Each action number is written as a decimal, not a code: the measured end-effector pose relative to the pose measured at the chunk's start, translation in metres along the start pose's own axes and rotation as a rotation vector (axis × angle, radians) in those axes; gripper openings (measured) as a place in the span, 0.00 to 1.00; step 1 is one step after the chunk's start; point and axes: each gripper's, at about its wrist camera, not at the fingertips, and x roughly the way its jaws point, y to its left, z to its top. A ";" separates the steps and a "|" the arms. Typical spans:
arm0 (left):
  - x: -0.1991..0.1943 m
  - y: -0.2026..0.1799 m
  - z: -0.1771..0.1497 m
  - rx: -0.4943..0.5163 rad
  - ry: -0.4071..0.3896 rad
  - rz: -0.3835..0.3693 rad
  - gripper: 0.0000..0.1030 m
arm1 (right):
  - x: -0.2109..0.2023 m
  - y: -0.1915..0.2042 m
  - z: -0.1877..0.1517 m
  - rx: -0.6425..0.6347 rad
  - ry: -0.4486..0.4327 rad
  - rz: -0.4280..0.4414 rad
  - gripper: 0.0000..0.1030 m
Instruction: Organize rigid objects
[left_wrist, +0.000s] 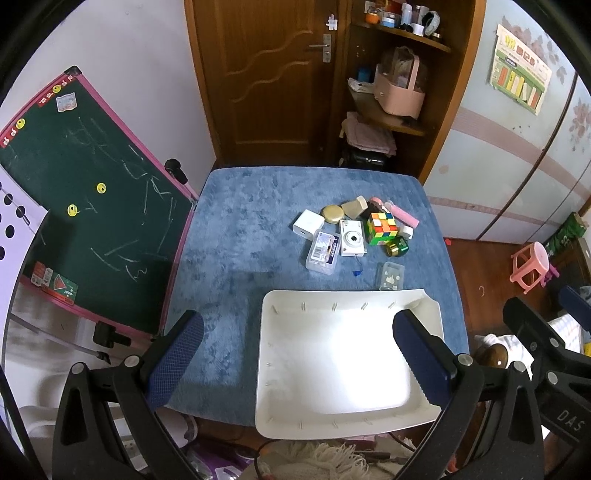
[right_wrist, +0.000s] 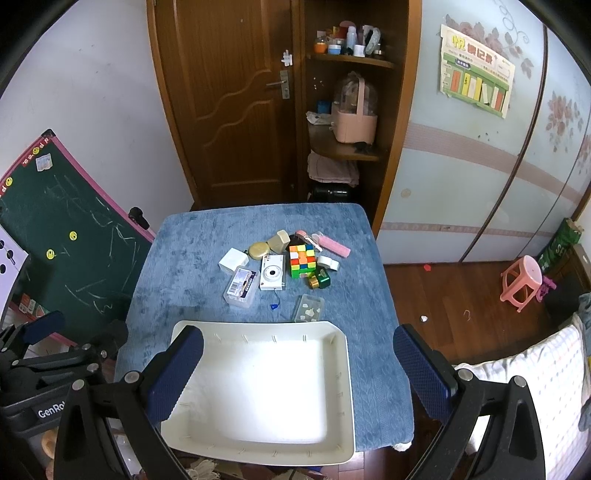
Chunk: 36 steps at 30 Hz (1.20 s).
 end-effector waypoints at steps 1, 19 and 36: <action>0.000 0.000 0.000 0.001 0.001 0.000 0.99 | 0.000 0.000 0.001 -0.001 0.000 0.000 1.00; -0.002 0.000 0.000 -0.001 0.000 -0.004 0.99 | 0.004 0.001 -0.003 -0.003 0.016 0.008 1.00; -0.002 -0.001 0.002 0.001 0.000 -0.004 0.99 | 0.006 0.001 -0.003 -0.002 0.021 0.009 1.00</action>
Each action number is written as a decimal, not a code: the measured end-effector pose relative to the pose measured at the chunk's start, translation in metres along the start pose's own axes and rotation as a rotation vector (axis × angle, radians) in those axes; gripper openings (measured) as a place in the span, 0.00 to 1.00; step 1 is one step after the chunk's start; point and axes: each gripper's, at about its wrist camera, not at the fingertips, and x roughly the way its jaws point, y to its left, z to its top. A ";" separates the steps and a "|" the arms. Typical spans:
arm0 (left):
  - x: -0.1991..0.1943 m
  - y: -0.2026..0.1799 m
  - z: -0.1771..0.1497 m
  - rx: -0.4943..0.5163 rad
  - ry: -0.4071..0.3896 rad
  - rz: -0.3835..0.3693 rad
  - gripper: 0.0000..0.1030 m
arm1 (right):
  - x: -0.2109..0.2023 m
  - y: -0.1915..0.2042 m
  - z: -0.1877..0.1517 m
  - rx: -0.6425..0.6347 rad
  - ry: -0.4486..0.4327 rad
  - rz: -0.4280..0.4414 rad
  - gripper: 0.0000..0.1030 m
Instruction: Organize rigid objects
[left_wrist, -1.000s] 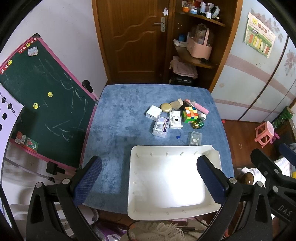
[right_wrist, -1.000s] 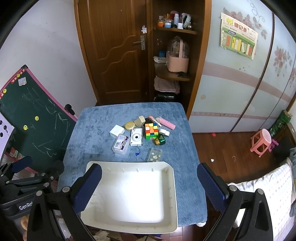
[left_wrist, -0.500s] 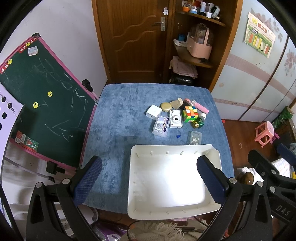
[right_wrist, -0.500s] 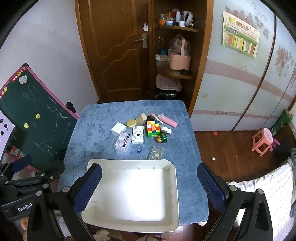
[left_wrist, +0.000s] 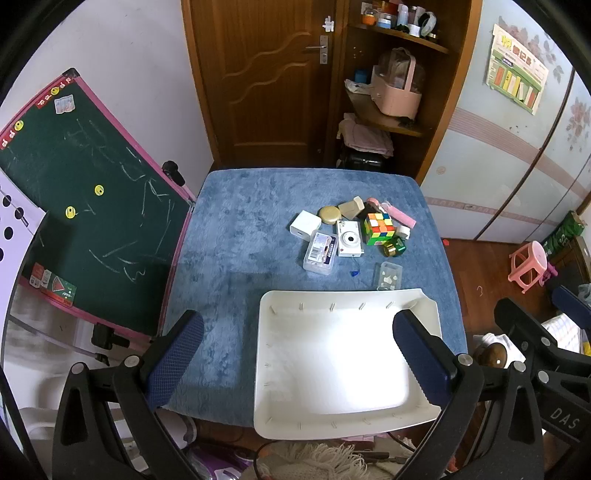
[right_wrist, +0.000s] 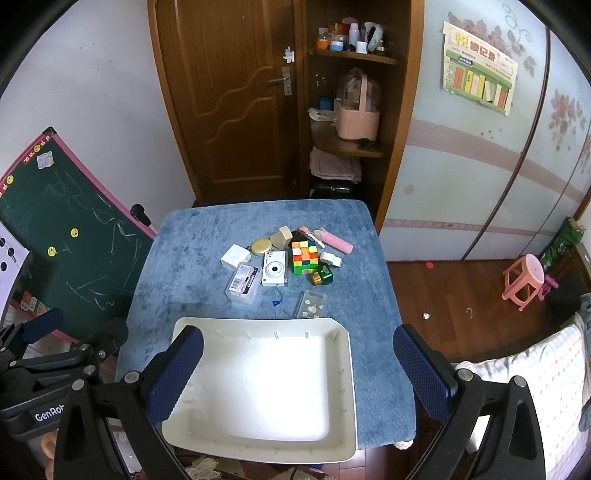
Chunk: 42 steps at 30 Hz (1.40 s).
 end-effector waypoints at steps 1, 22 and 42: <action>0.000 0.000 0.000 0.000 0.000 0.000 0.99 | -0.001 0.000 0.001 -0.001 0.000 0.001 1.00; -0.002 0.000 0.005 0.009 -0.010 0.006 0.99 | -0.002 -0.004 0.008 -0.001 -0.007 -0.004 1.00; 0.006 -0.001 0.023 0.030 -0.049 0.012 0.99 | -0.001 -0.001 0.018 0.009 -0.035 -0.024 1.00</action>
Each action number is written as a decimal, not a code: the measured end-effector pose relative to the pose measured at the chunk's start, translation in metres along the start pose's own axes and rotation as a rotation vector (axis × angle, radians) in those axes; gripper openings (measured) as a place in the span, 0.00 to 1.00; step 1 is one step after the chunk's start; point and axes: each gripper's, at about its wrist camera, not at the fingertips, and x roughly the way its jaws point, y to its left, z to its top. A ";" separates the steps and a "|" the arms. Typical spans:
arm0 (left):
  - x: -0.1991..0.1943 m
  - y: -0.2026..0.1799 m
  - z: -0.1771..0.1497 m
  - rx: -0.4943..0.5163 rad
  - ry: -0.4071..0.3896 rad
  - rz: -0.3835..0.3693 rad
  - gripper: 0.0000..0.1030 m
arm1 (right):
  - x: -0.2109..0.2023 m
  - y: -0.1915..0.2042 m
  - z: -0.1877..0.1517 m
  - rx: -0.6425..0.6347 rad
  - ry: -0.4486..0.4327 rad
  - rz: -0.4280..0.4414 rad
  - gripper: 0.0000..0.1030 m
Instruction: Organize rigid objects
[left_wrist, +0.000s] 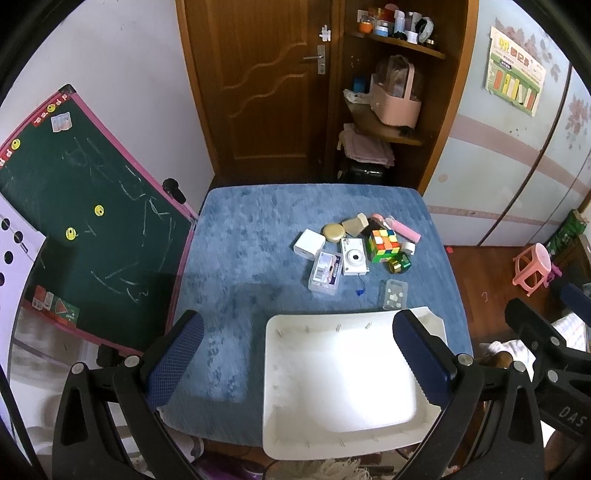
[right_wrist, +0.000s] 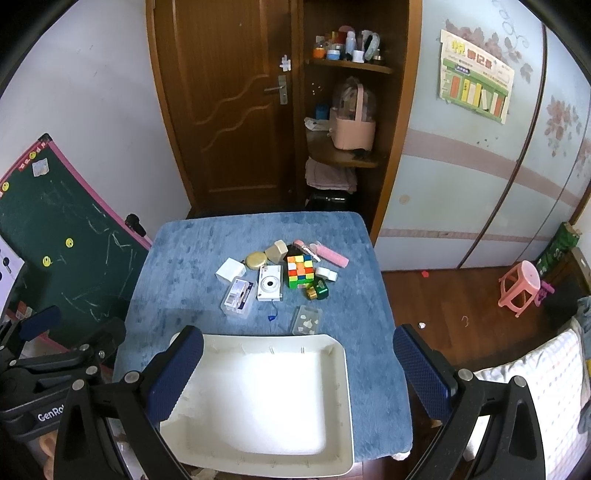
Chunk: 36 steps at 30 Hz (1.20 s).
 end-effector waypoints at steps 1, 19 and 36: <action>0.001 0.001 0.002 0.002 -0.003 0.000 0.99 | 0.000 0.000 0.001 0.001 0.000 -0.002 1.00; 0.035 0.015 0.029 0.075 -0.002 -0.040 0.99 | 0.015 0.007 0.010 0.058 0.008 -0.069 1.00; 0.138 0.010 0.050 0.152 0.121 -0.021 0.99 | 0.074 0.001 0.001 0.100 0.114 -0.165 0.99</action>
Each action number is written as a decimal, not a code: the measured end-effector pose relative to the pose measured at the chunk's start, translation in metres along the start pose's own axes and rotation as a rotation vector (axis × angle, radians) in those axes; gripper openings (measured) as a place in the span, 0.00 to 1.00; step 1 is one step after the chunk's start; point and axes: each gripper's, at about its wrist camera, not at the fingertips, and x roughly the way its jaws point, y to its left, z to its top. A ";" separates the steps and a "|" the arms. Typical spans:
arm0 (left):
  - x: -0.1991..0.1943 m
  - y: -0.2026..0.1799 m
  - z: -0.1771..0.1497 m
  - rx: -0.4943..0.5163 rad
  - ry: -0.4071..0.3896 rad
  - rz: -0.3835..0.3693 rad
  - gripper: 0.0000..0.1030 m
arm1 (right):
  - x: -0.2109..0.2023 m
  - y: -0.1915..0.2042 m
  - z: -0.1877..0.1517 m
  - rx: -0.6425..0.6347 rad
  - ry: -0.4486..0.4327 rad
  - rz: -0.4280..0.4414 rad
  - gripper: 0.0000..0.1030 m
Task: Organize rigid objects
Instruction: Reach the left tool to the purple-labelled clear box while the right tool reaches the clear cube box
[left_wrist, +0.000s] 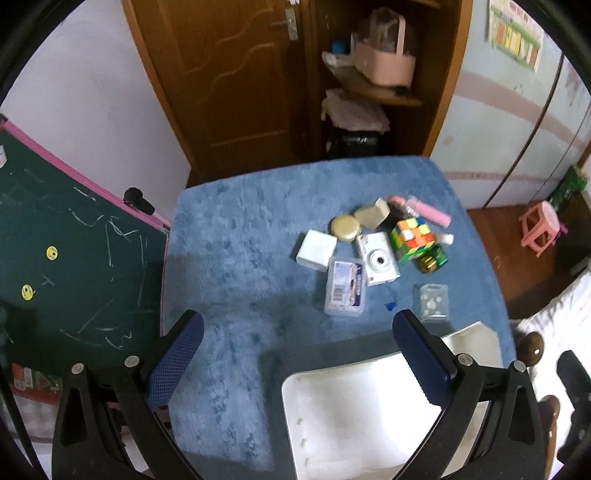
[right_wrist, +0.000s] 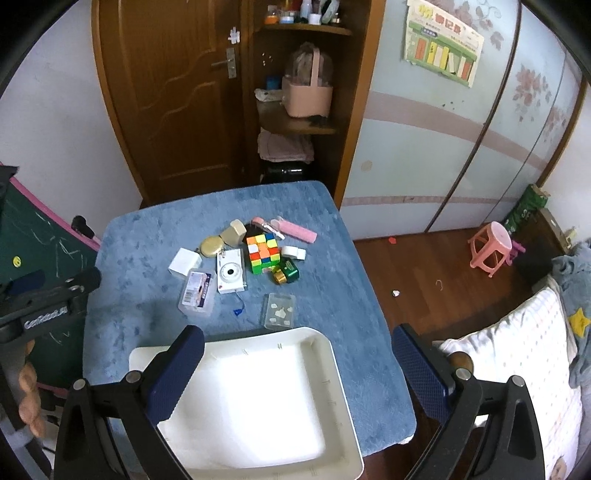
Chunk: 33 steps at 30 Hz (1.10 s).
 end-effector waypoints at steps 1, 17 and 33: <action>0.009 -0.002 0.001 0.002 0.023 -0.002 0.99 | 0.003 0.000 0.001 -0.006 0.006 -0.001 0.99; 0.150 -0.026 0.017 -0.076 0.349 -0.041 0.99 | 0.151 -0.020 0.041 0.022 0.280 0.209 0.94; 0.237 -0.067 0.024 -0.024 0.506 -0.020 0.99 | 0.290 -0.002 0.025 0.037 0.560 0.193 0.85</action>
